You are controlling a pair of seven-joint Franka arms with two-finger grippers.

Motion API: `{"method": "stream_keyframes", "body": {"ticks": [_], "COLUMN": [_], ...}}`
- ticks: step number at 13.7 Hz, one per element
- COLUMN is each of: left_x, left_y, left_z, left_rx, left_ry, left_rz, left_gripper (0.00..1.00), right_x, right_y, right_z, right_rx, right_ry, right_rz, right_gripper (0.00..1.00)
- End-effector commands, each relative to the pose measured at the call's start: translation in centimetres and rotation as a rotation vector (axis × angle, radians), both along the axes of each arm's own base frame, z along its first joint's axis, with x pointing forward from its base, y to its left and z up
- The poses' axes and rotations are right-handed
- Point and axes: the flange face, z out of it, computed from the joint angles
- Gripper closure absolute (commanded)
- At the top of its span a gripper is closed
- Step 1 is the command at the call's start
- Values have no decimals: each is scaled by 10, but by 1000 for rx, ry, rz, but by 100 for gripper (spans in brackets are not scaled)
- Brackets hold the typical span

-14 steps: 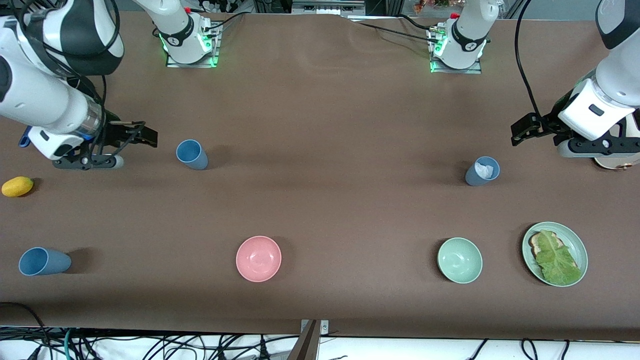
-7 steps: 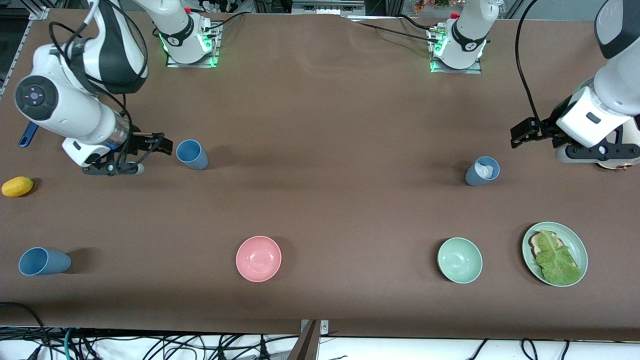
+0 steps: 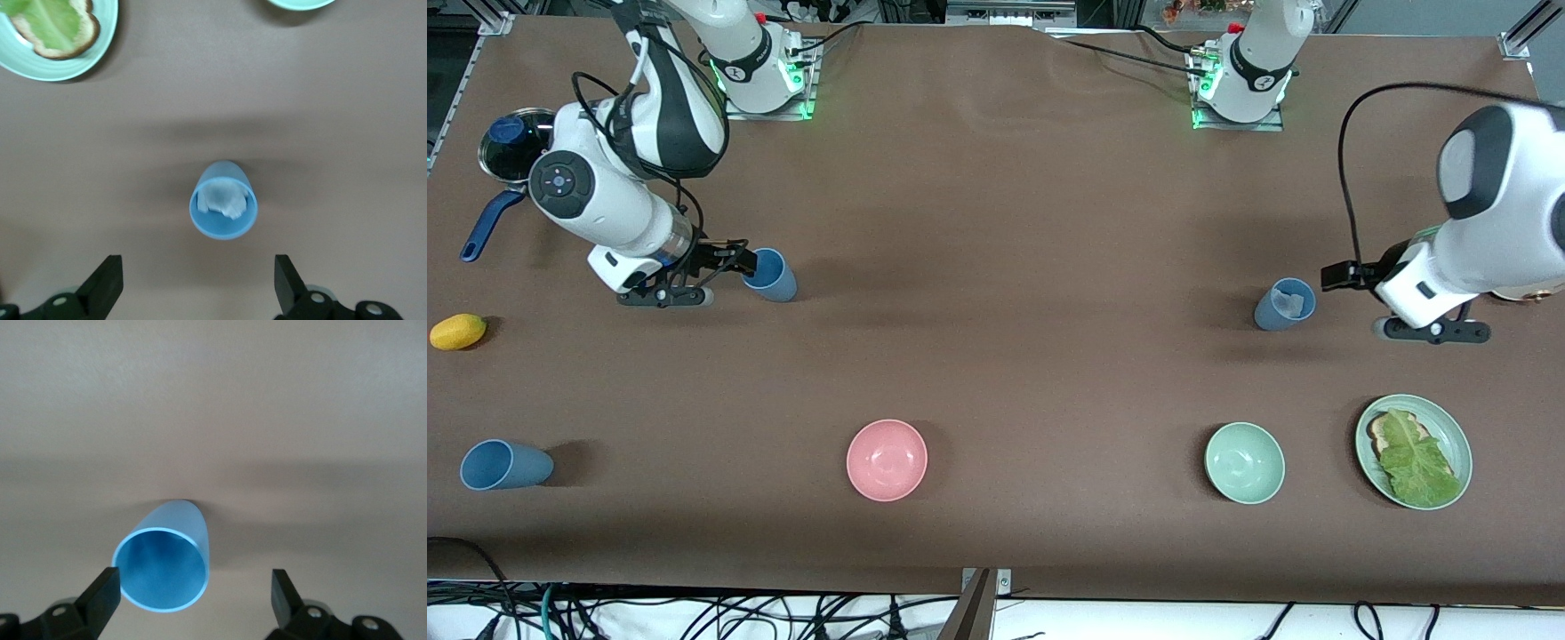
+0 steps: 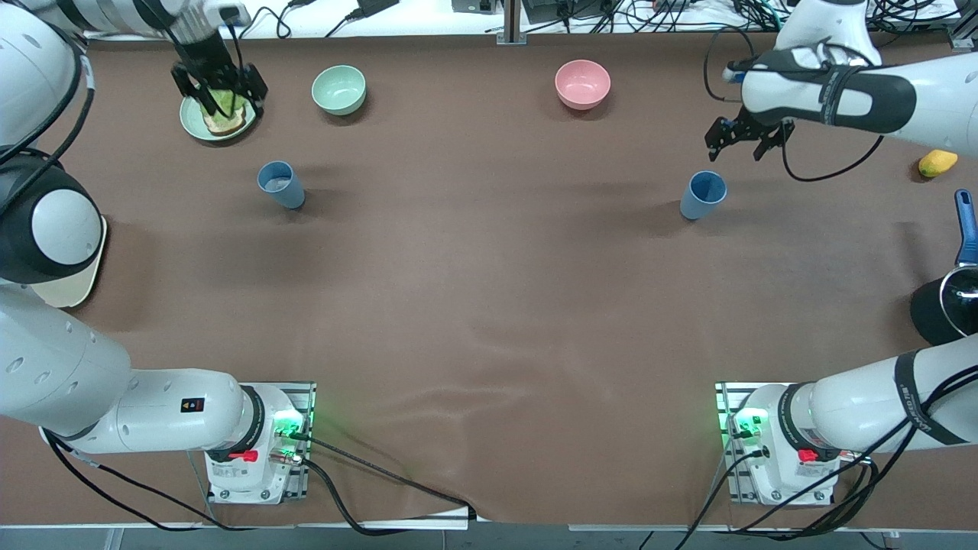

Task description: Stack blue cups with both arms

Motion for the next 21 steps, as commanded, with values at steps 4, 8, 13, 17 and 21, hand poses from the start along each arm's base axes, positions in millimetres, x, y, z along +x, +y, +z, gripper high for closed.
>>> {"method": "stream_keyframes", "body": {"ticks": [4, 8, 13, 17, 21], "left_x": [-36, -43, -38, -28, -9], "left_y": [10, 9, 13, 6, -70], "left_z": [-101, -134, -144, -122, -83], "left_rx": [32, 24, 22, 18, -66], "left_ry": [-49, -18, 2, 9, 18], "left_rz": [-85, -93, -84, -74, -22], "left_gripper": [1, 50, 100, 100, 100], "right_x": [-30, -37, -35, -35, -31], "right_y": [-5, -6, -5, -5, -4], "right_z": [-35, -62, -79, -82, -79], "right_rx": [-2, 3, 7, 7, 8], "right_ry": [-32, -53, -62, -59, -67], "right_rz": [16, 35, 36, 36, 37], "right_gripper": [0, 0, 12, 63, 100]}}
